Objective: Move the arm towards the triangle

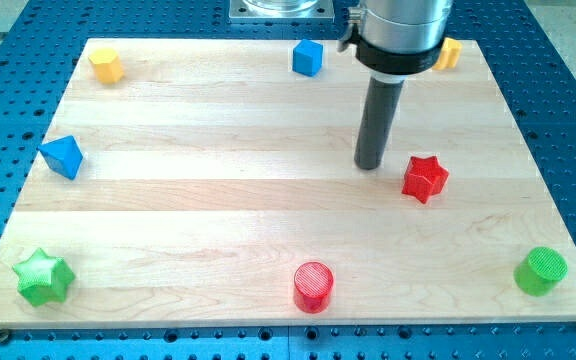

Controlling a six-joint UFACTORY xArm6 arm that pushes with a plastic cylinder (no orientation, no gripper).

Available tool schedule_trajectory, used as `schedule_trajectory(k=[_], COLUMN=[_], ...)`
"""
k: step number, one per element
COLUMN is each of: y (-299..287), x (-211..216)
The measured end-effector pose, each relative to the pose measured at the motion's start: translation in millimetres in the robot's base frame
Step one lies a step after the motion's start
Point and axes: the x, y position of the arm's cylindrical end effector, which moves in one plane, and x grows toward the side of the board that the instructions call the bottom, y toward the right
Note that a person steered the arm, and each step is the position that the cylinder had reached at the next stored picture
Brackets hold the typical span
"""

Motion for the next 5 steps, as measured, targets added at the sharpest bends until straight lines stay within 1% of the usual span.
schedule_trajectory(k=[5], y=[-152.8], x=[-0.1])
